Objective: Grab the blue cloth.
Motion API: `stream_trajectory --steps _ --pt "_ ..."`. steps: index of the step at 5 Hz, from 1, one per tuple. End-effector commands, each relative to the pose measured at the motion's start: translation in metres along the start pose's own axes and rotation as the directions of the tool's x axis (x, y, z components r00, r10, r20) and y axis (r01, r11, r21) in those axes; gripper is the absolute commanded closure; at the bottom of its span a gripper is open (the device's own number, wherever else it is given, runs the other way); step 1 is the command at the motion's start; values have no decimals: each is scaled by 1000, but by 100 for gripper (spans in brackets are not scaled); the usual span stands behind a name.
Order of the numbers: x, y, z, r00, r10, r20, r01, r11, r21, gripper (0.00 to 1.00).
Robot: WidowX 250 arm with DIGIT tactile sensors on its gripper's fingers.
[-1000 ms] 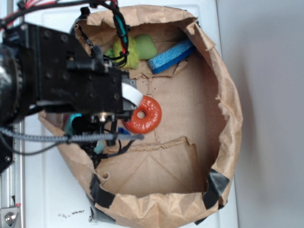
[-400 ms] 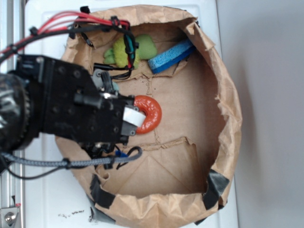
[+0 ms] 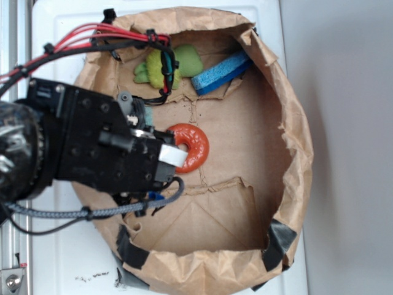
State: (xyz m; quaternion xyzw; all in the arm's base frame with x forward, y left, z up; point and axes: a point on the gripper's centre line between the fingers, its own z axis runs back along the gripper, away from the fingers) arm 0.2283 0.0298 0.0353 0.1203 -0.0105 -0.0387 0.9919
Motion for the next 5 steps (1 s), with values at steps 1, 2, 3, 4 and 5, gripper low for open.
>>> stream_trajectory --steps 1,2,3,4,5 --pt "0 -7 16 999 -14 37 14 1000 12 100" --pt "-6 -6 65 998 -12 64 16 997 -74 100" --pt "-4 -1 108 997 -6 71 16 991 -132 100" --pt "4 5 139 994 6 108 8 991 -130 100" --pt "11 4 150 993 -5 116 18 994 -112 100"
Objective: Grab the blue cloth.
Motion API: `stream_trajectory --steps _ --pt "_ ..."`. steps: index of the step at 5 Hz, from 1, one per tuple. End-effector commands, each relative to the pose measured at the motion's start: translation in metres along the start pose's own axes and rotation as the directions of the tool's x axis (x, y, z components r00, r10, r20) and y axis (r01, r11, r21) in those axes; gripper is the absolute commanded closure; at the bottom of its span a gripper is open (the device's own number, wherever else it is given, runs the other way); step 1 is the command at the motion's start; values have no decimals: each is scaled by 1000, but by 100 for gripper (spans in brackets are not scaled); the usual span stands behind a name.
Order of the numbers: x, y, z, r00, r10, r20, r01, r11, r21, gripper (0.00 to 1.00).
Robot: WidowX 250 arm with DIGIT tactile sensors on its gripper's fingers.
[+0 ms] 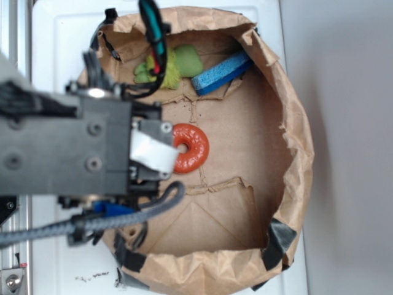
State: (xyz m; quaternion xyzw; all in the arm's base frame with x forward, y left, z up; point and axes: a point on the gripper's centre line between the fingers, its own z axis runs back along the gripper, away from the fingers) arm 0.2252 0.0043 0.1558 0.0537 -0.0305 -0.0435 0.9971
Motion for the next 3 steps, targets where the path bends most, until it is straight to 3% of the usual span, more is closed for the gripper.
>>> stream_trajectory --steps 1,2,3 --pt "21 2 39 997 16 81 -17 1000 13 100" --pt "27 9 43 988 69 137 -70 998 2 100" --pt "22 0 43 985 5 171 -20 996 84 100"
